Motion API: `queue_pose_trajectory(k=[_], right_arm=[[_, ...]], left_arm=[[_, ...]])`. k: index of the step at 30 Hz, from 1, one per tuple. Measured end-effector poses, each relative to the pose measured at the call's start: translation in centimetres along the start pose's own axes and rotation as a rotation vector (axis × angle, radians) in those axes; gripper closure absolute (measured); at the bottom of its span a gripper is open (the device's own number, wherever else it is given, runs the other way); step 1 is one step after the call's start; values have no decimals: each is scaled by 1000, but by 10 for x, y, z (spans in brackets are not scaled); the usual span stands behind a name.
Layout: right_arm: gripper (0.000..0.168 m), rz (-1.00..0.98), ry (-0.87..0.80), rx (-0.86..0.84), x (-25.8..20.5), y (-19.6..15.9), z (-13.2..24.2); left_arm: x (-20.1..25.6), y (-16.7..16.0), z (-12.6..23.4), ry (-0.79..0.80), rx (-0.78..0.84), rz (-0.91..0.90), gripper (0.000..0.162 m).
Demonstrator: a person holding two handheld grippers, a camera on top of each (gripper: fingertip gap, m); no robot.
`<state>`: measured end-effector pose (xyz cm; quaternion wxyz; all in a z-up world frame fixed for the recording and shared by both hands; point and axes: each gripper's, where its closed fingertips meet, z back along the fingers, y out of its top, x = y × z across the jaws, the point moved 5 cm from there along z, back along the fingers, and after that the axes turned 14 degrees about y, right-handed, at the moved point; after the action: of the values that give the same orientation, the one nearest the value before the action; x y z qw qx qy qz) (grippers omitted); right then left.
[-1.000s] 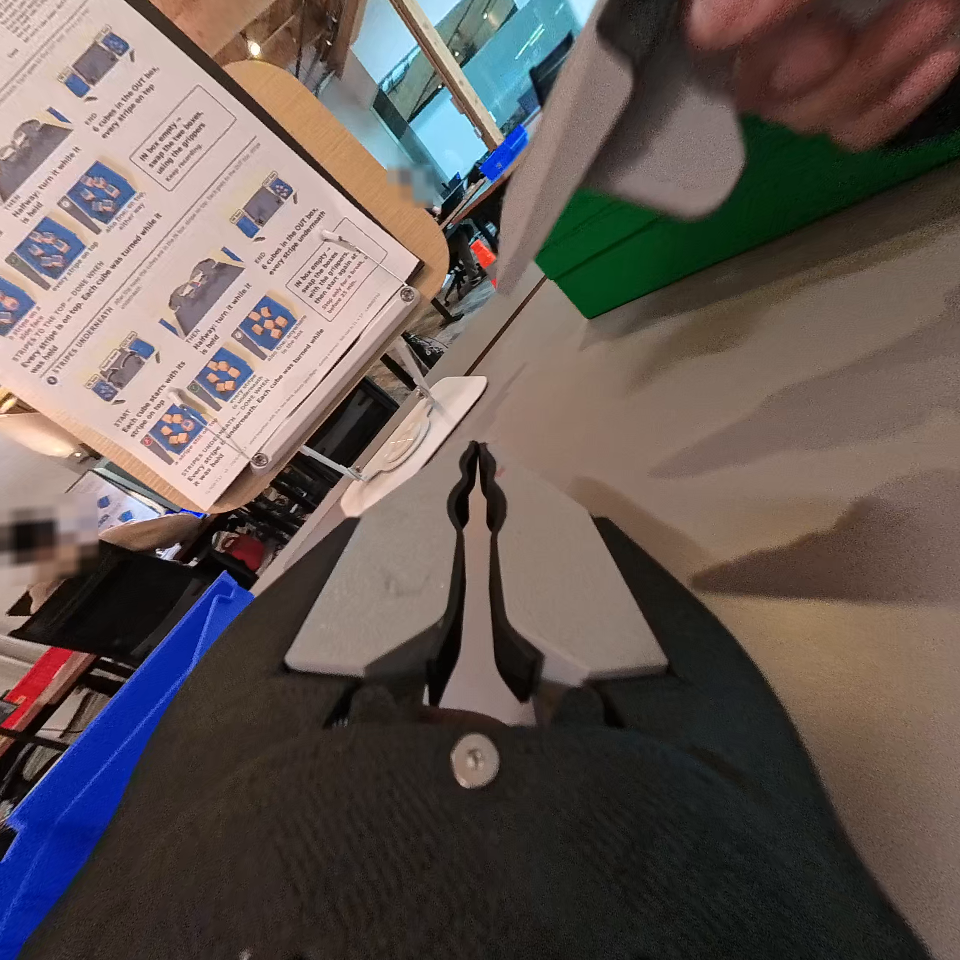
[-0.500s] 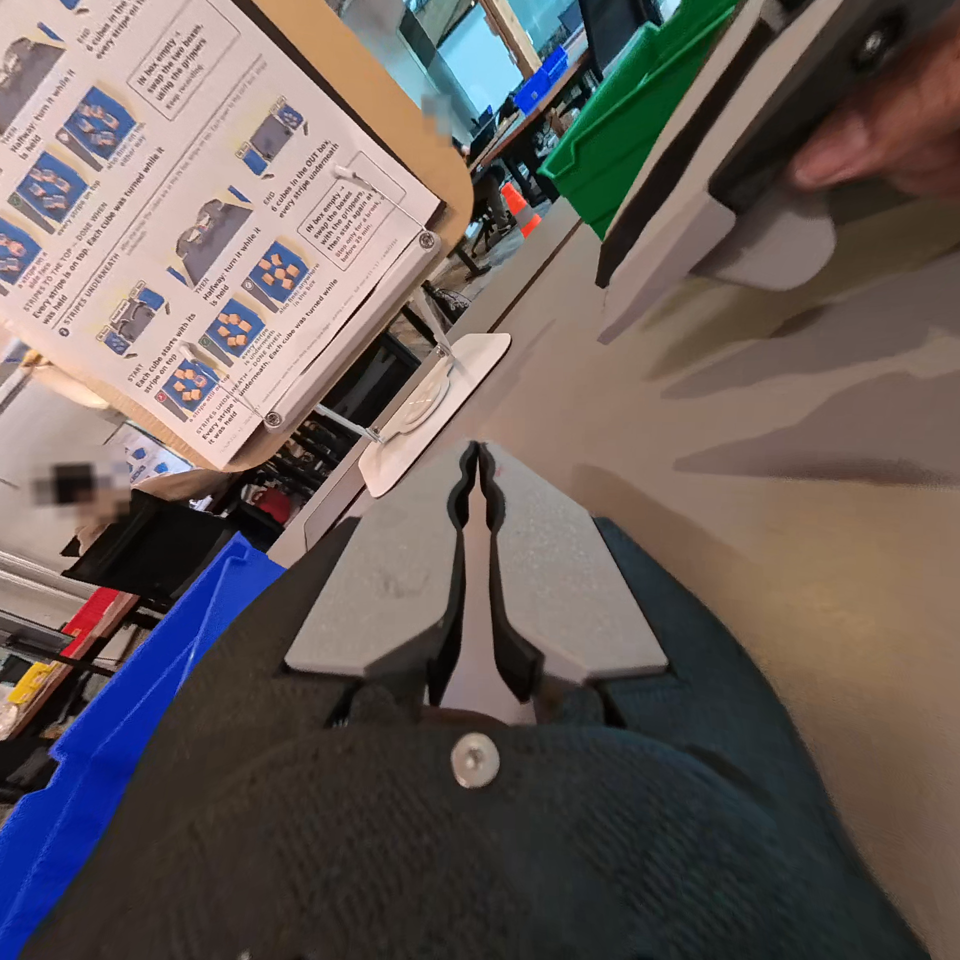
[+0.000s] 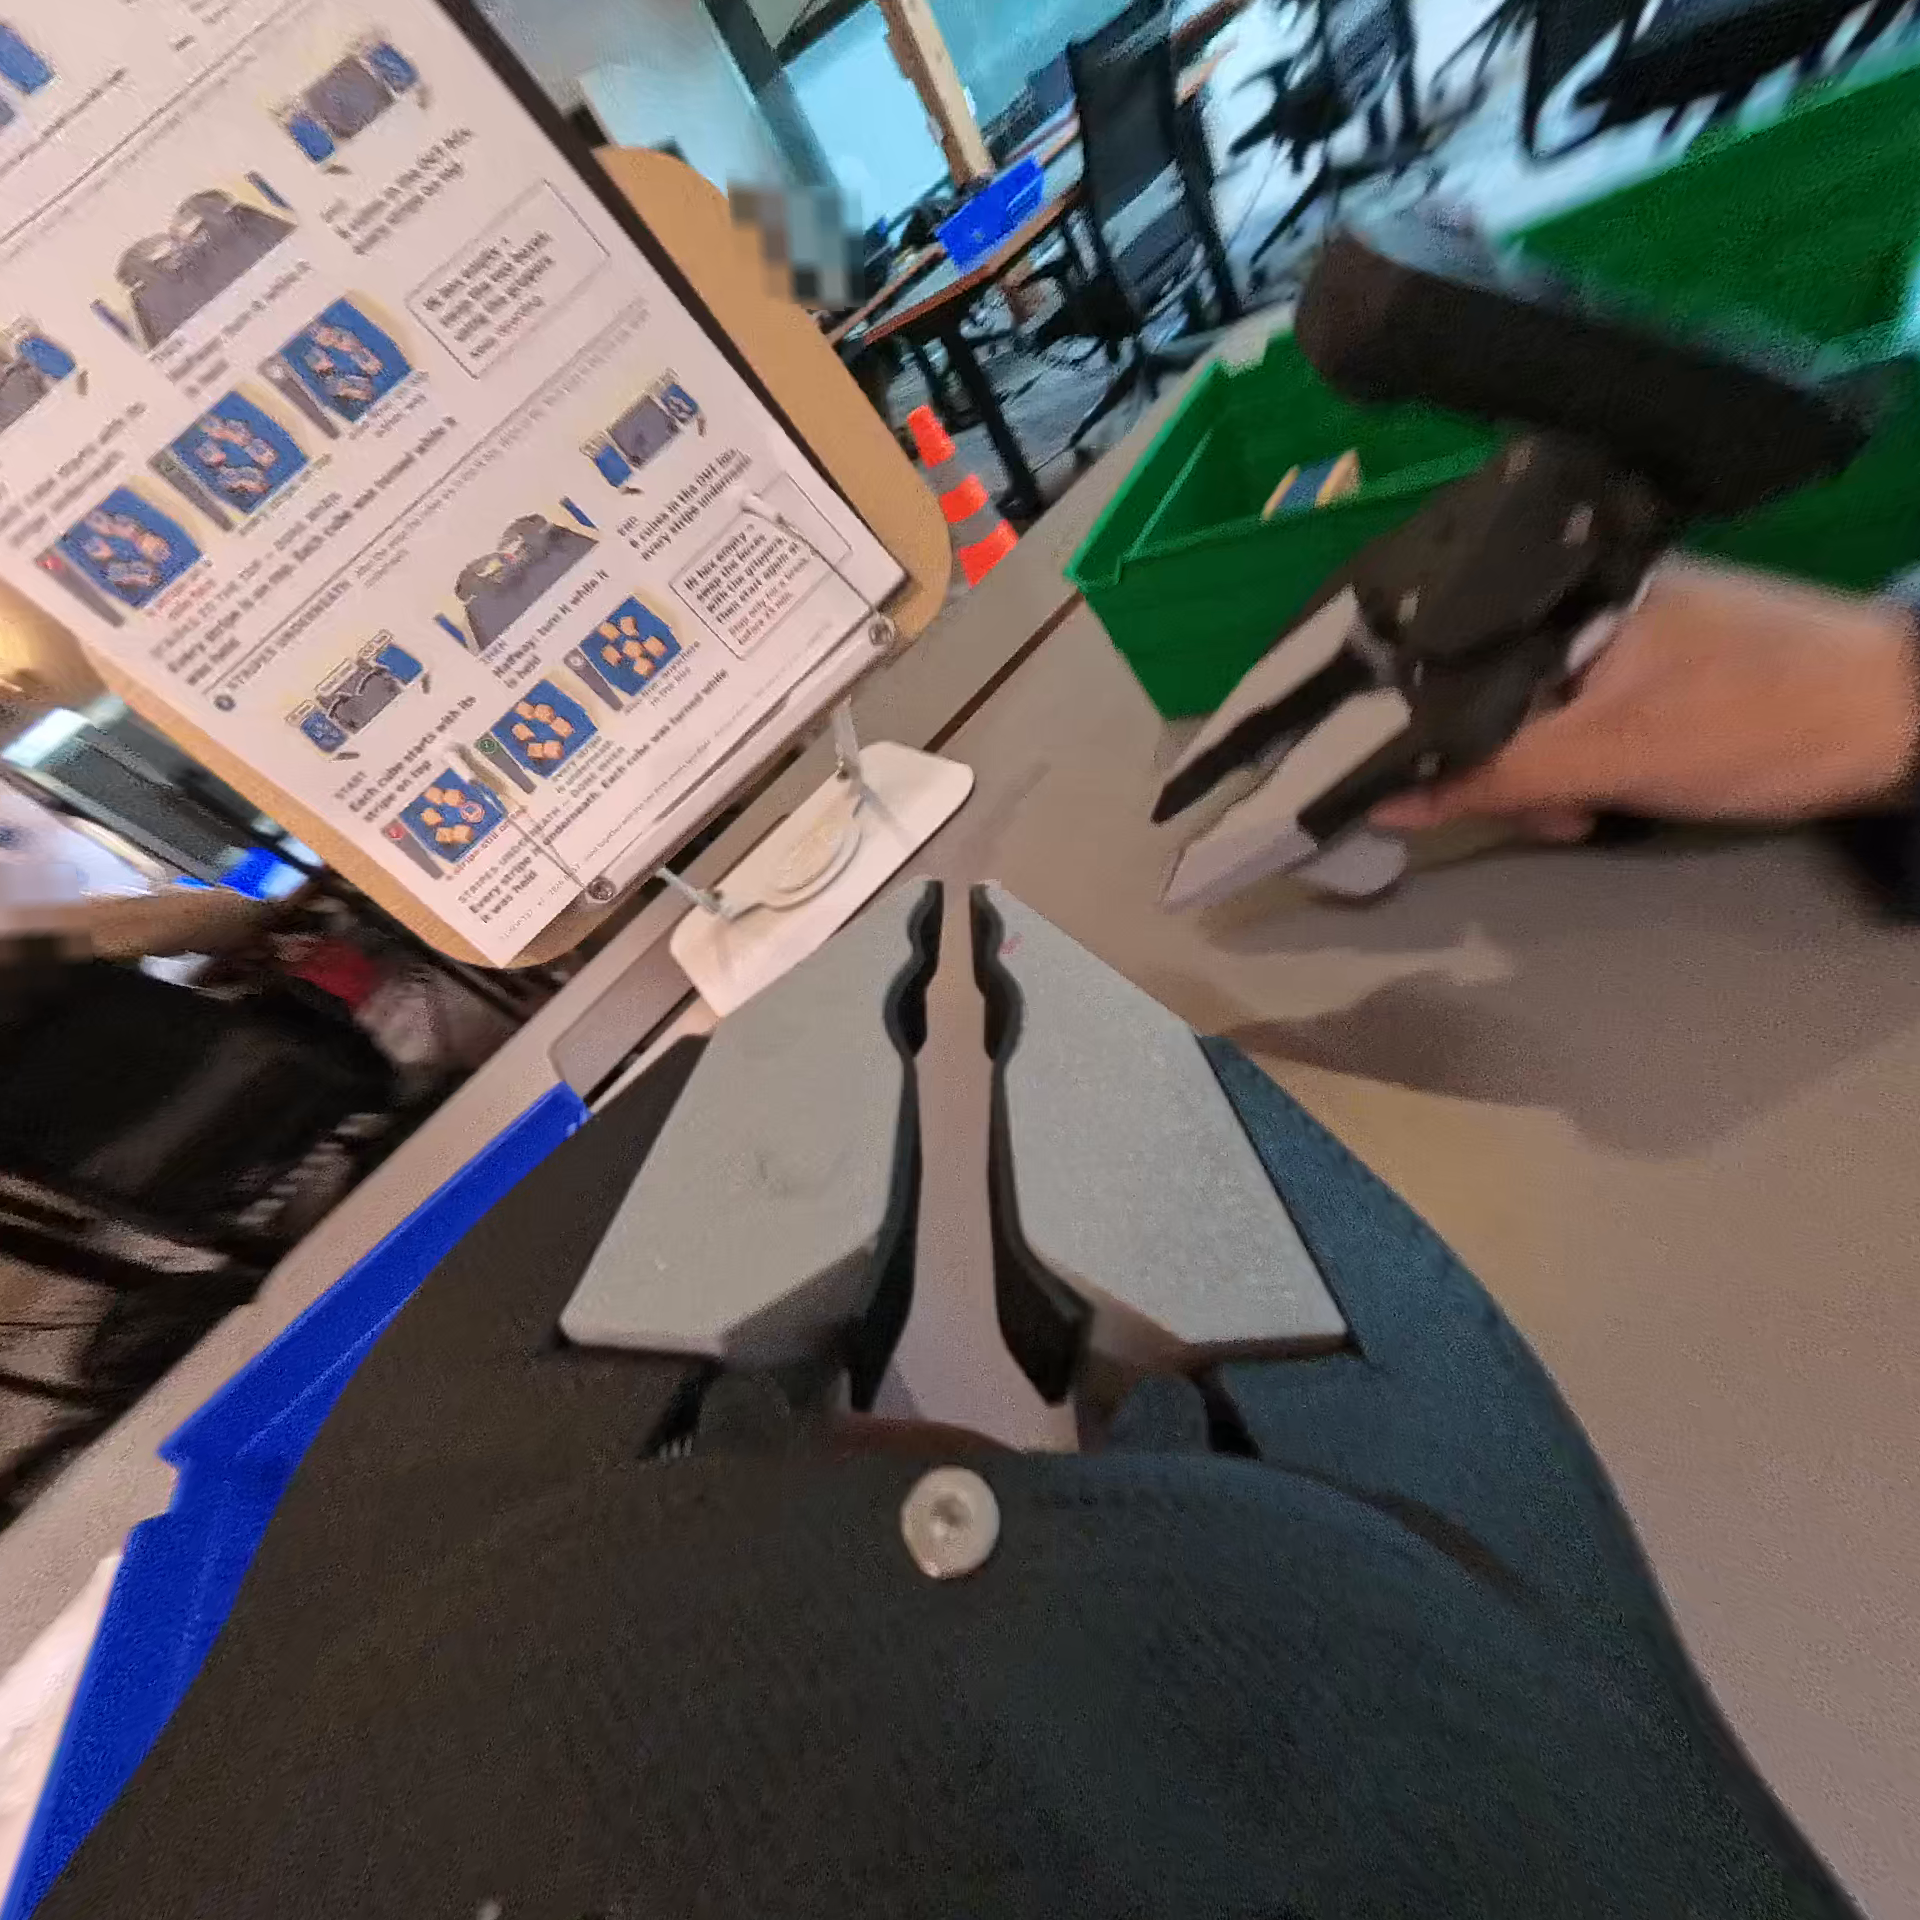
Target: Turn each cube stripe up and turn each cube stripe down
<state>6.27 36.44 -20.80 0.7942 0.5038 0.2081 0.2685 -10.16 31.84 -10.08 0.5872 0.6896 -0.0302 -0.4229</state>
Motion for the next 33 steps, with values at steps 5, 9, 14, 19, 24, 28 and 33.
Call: queue_pose_trajectory(k=[5,9,14,19,24,28,33], right_arm=[[125,37,-6,3,-4,3,1],[125,52,-3,7,-7,6,1],[125,64,1,-3,-10,5,0],[125,65,0,-2,-10,5,0],[125,69,6,-6,-11,5,-2],[125,83,-2,-11,-11,4,-1],[124,75,11,-11,-12,4,-3]], left_arm=[[-103,5,11,43,-155,153,146],[-161,-61,-2,114,-422,221,125],[-152,-157,-9,-10,-777,350,114],[-128,-199,-8,-45,-909,395,104],[-119,-202,-12,-72,-900,444,99],[-124,-202,-12,-50,-907,413,105],[-137,-210,-3,-34,-939,410,104]])
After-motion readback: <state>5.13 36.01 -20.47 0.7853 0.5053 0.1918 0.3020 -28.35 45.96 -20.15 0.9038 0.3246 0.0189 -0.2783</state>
